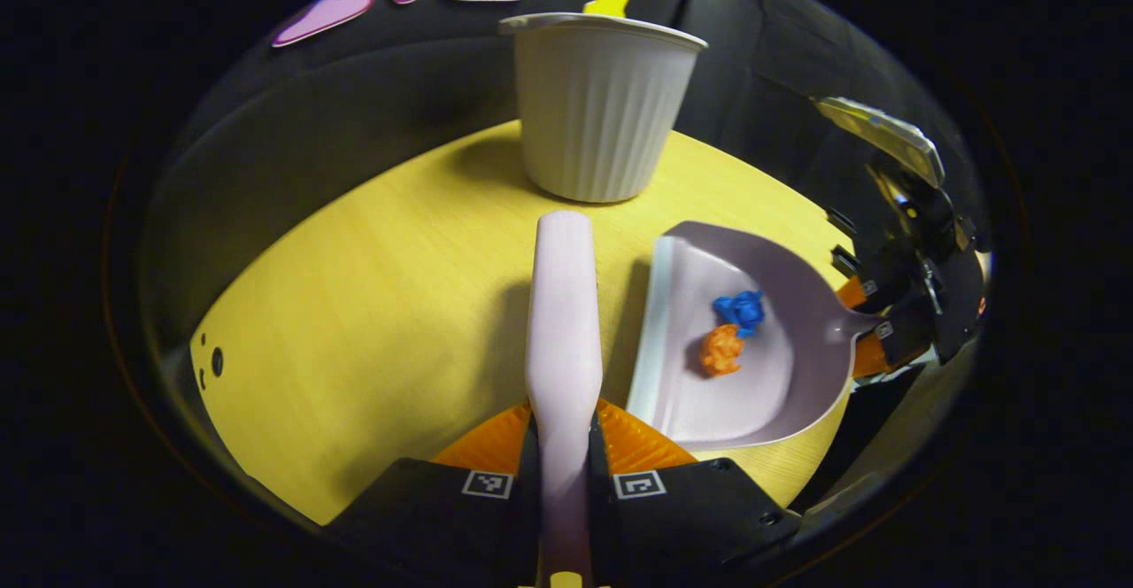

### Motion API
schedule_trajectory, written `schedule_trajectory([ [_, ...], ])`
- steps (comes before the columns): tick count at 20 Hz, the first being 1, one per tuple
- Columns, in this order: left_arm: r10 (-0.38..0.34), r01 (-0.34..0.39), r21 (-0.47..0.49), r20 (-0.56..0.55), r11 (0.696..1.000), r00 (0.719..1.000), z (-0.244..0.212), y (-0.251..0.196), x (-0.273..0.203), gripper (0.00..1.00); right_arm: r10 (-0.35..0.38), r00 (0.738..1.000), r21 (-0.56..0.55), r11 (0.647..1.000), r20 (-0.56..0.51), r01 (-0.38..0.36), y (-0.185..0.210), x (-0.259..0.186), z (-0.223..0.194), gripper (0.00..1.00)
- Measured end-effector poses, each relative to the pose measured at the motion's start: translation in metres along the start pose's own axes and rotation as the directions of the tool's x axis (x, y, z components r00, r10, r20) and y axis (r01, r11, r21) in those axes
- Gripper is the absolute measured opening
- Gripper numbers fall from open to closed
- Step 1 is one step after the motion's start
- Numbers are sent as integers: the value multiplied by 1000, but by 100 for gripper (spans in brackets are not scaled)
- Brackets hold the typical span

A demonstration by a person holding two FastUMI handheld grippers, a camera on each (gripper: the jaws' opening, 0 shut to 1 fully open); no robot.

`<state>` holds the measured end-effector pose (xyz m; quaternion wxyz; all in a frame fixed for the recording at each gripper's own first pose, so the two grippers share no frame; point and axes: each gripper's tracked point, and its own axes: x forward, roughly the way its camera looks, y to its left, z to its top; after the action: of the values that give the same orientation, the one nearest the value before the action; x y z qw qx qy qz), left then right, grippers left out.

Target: Pick up the small broom and dustpan from the desktop, sweep the trash into the dustpan with the broom, and then empty the trash into the garbage bin.

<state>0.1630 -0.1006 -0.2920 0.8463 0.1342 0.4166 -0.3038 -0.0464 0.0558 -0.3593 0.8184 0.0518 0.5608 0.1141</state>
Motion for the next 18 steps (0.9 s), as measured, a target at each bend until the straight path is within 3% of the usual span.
schedule_trajectory([
  [5, 80, -77, -143, 15, 987, 997, -7, 36, -27, 27, -76, 997, 78, 994, -8, 76, -37, -69, 14, 35],
  [13, 50, -37, -285, 41, 958, 998, -19, 66, -27, 27, -180, 980, 187, 969, 81, 163, -125, -203, 90, 35],
  [18, 32, -18, -310, 39, 951, 999, -7, 81, -33, 27, -213, 975, 194, 961, 66, 197, -174, -253, 136, 35],
])
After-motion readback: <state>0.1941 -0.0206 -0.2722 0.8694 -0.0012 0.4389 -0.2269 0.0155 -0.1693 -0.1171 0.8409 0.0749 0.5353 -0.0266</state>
